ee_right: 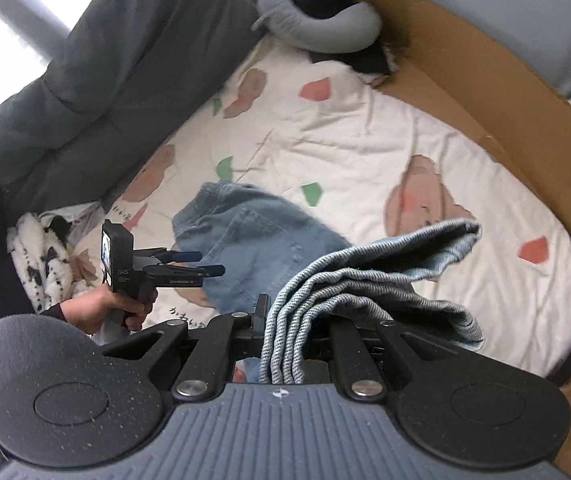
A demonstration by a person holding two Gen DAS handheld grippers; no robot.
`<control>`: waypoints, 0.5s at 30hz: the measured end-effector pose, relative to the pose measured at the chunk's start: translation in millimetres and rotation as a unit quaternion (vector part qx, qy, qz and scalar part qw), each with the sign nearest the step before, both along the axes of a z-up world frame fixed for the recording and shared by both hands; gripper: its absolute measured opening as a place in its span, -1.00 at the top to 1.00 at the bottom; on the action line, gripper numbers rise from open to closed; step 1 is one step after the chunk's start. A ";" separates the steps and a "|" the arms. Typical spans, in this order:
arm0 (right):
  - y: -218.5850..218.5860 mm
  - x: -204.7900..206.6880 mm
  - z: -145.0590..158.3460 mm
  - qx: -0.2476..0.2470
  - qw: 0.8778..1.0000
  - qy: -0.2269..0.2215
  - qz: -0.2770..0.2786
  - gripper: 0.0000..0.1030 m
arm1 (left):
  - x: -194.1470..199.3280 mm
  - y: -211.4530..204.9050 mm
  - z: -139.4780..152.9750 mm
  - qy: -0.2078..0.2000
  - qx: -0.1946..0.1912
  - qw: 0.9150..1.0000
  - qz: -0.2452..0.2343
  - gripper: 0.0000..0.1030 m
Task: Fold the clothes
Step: 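Open and lift the left tool while the right tool lays the leg end onto the waistband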
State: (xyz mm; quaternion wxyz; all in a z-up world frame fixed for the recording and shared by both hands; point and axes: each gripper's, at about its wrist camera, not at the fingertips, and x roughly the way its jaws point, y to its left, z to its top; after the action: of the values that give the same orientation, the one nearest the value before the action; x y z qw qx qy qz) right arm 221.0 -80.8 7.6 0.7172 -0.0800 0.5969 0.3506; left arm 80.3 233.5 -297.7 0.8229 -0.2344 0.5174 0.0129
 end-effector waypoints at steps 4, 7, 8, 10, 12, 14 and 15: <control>28.7 -0.2 -16.1 0.007 1.000 0.014 0.017 0.84 | -8.8 5.6 -0.8 0.001 -0.002 1.000 0.011 -0.43; 46.5 0.4 -26.3 0.014 1.000 0.019 0.020 0.84 | -15.0 10.2 -1.6 0.002 -0.001 1.000 0.023 -0.43; 52.9 0.5 -29.9 0.015 0.999 0.020 0.020 0.84 | -17.0 11.7 -1.4 0.001 -0.001 1.000 0.028 -0.43; 65.4 1.7 -40.0 0.016 0.999 0.023 0.023 0.84 | -20.6 14.0 -1.1 -0.003 -0.001 0.999 0.037 -0.43; 77.5 3.4 -51.7 0.015 0.999 0.028 0.025 0.83 | -23.5 15.2 -1.2 -0.006 -0.002 0.999 0.045 -0.43; 87.8 7.0 -66.3 0.017 0.999 0.033 0.023 0.84 | -26.5 16.2 -1.7 -0.008 -0.003 0.999 0.051 -0.43; 91.5 8.7 -73.2 0.018 0.999 0.036 0.019 0.84 | -27.8 16.6 -2.2 -0.009 -0.004 0.998 0.055 -0.43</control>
State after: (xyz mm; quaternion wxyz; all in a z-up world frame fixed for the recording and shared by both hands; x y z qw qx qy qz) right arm 229.7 10.7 -65.6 0.6897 -0.0655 0.6146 0.3772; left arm 52.4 250.1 -299.9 0.8247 -0.2655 0.4965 0.0536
